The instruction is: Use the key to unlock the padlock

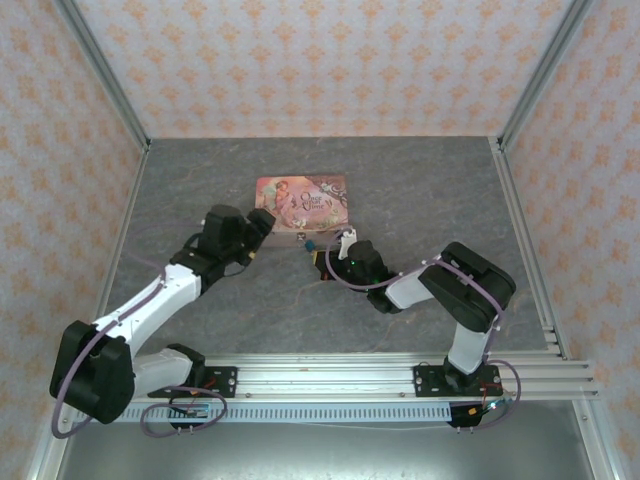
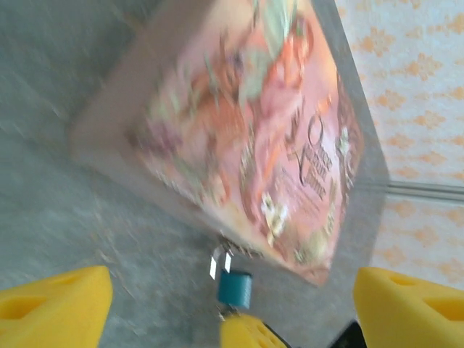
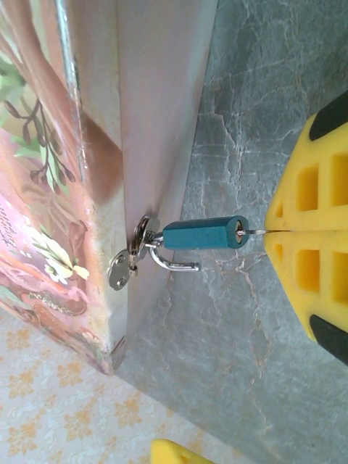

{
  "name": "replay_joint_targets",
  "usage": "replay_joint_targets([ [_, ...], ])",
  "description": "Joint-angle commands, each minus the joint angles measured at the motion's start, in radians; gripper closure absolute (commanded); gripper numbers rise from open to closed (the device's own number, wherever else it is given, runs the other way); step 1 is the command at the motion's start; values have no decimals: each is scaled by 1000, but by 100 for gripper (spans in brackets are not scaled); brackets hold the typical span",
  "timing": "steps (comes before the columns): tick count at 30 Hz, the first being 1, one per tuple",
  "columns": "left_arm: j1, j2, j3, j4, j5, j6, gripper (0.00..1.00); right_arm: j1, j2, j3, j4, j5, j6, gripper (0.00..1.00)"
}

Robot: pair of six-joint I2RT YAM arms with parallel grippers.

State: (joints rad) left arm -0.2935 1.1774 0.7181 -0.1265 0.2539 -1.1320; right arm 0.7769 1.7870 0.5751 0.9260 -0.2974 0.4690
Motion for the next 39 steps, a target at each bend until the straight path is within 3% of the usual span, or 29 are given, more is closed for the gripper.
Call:
replay_joint_targets([
  [1,77,38,102,-129,38,208,10,-7,12,-8,76,-16,97,100],
  [4,126,151,181,-127,113,303,8,-8,32,1,63,-32,110,100],
  [9,147,302,244,-70,125,375,8,-34,66,14,54,-92,142,100],
  [18,146,485,287,49,205,372,13,-81,-14,-37,-16,-101,104,61],
  [24,137,488,230,80,220,364,22,-157,-50,-32,2,-270,76,45],
  [29,104,453,157,90,205,346,28,-159,-9,-4,70,-284,69,33],
  [39,66,317,0,72,139,303,31,-282,46,112,53,-374,15,31],
])
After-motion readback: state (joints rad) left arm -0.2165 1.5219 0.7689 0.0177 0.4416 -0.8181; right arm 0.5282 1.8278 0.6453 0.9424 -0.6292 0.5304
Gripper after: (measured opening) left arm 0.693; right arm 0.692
